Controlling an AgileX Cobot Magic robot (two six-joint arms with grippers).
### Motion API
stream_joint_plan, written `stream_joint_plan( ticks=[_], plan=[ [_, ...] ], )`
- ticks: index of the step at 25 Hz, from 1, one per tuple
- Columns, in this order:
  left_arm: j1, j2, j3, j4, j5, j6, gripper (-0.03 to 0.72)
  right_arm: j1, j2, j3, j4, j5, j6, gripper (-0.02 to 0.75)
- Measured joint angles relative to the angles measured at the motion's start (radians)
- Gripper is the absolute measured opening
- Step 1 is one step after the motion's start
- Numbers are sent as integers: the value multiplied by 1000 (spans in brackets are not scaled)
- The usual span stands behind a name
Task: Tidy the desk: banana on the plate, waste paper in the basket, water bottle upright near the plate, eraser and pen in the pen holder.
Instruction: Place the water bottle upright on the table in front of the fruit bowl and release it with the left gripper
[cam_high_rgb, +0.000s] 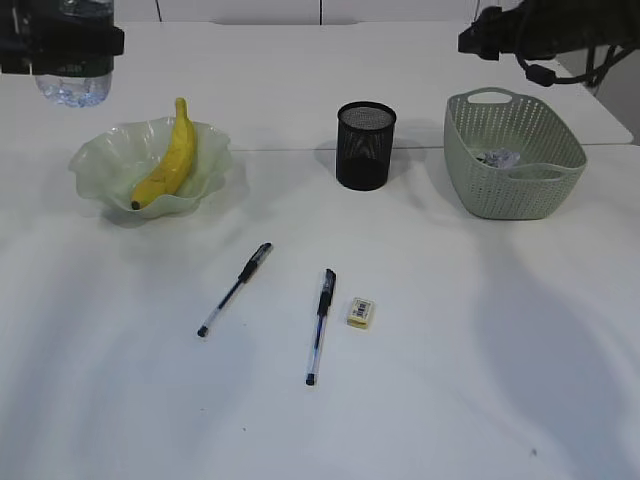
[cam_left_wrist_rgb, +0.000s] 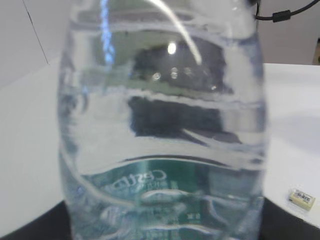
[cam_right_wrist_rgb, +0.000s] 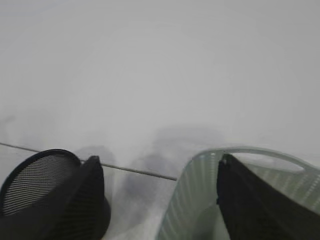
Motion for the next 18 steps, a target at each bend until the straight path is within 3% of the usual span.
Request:
stream_joint_plan(
  ticks=[7, 18],
  plan=[
    [7, 6, 83, -17, 0, 65, 380, 0, 0, 134, 61, -273, -29, 528],
    [9, 26, 90, -46, -9, 79, 380, 6, -2, 306, 105, -815, -47, 528]
  ],
)
